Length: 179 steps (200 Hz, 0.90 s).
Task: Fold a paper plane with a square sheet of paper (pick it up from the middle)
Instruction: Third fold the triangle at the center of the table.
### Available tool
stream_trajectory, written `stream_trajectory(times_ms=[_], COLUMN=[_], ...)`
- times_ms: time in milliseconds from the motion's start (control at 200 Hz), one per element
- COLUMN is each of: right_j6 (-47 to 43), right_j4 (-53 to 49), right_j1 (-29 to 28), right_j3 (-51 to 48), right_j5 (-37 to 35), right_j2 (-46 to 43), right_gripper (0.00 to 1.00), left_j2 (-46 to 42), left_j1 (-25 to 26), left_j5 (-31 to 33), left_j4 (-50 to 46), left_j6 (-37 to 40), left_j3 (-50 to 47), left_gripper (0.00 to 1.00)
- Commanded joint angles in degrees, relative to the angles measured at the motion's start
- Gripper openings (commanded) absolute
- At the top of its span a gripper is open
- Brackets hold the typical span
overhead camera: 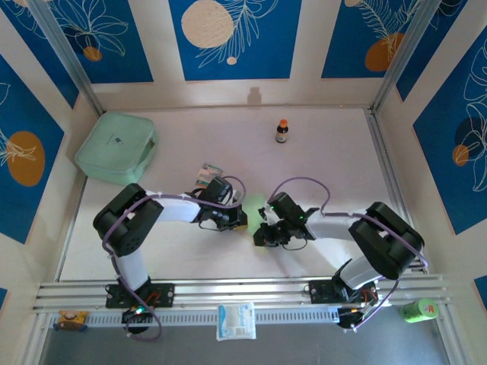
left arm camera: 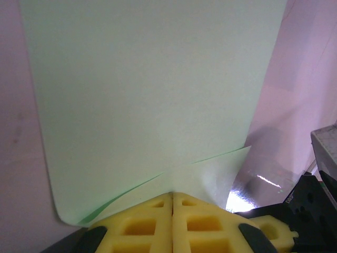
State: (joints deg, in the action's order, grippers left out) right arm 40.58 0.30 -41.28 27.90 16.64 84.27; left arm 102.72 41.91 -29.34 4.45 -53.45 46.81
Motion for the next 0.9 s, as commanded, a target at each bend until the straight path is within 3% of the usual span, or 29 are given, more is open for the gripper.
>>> stream_trajectory(times_ms=[0,170,425,890], right_j6=[2.11,3.02,0.16,0.73], right_j4=[-2.89,-4.69,-11.07,-4.23], right_j1=[0.49,1.44,1.72,1.81], right_j3=[-4.11,-5.71,0.96,8.01], right_j5=[0.70,-0.77,-2.14,-1.00], right_j2=[-2.89,-7.34,-13.36,4.29], right_gripper=[0.10,0.10,0.10,0.10], left_j2=[2.47,2.18,1.36,1.18], left_j1=[-0.16,-0.28,-0.25,-0.30], left_j5=[3.17,3.19,3.25,2.80], left_j4=[-4.34,-4.21,-3.65,-3.04], left_j6=[1.08,0.99,0.61,0.53], left_j3=[-0.66,-0.83,-1.10,-0.99], left_gripper=[0.09,0.09,0.09,0.09])
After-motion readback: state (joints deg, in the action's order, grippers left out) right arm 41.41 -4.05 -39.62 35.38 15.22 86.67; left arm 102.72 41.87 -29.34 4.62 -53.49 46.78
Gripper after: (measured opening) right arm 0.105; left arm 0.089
